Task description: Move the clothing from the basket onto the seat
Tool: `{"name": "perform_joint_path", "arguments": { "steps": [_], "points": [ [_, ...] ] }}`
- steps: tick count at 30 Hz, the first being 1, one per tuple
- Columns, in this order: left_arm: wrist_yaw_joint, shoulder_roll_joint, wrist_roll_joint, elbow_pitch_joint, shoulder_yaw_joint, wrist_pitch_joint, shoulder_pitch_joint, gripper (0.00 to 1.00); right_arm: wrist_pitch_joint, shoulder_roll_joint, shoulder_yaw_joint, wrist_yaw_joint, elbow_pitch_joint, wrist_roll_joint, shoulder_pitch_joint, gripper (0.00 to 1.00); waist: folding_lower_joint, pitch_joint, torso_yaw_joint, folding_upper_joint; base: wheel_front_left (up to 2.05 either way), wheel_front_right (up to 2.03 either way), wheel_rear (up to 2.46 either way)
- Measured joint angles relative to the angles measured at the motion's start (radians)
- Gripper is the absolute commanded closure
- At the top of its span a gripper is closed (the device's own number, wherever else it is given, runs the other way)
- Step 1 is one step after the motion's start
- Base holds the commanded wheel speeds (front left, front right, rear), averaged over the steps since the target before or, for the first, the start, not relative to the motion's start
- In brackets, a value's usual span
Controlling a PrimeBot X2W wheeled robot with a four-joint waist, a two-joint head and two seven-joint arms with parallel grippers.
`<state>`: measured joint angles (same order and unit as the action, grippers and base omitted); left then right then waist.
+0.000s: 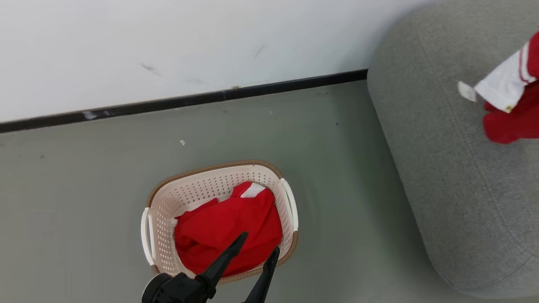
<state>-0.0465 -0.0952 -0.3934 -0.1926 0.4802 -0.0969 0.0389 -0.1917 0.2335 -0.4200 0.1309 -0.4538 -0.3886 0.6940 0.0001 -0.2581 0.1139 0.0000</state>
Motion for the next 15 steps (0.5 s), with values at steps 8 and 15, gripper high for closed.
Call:
{"name": "perform_joint_path", "arguments": {
  "steps": [8, 15],
  "points": [
    [0.0, -0.011, 0.01, -0.022, 0.0, 0.005, 0.0, 0.0, 0.039, 0.037, -0.094, 0.0, -0.096, 0.0, 0.143, 1.0, 0.0, -0.064, -0.042, 0.0, 0.0, 0.0, 0.0],
    [0.0, -0.024, 0.016, -0.04, -0.003, 0.009, -0.001, 0.0, 0.053, 0.072, -0.169, 0.0, -0.152, 0.005, 0.265, 1.0, 0.0, -0.122, -0.074, 0.0, 0.0, 0.0, 0.0]
  ]
}}
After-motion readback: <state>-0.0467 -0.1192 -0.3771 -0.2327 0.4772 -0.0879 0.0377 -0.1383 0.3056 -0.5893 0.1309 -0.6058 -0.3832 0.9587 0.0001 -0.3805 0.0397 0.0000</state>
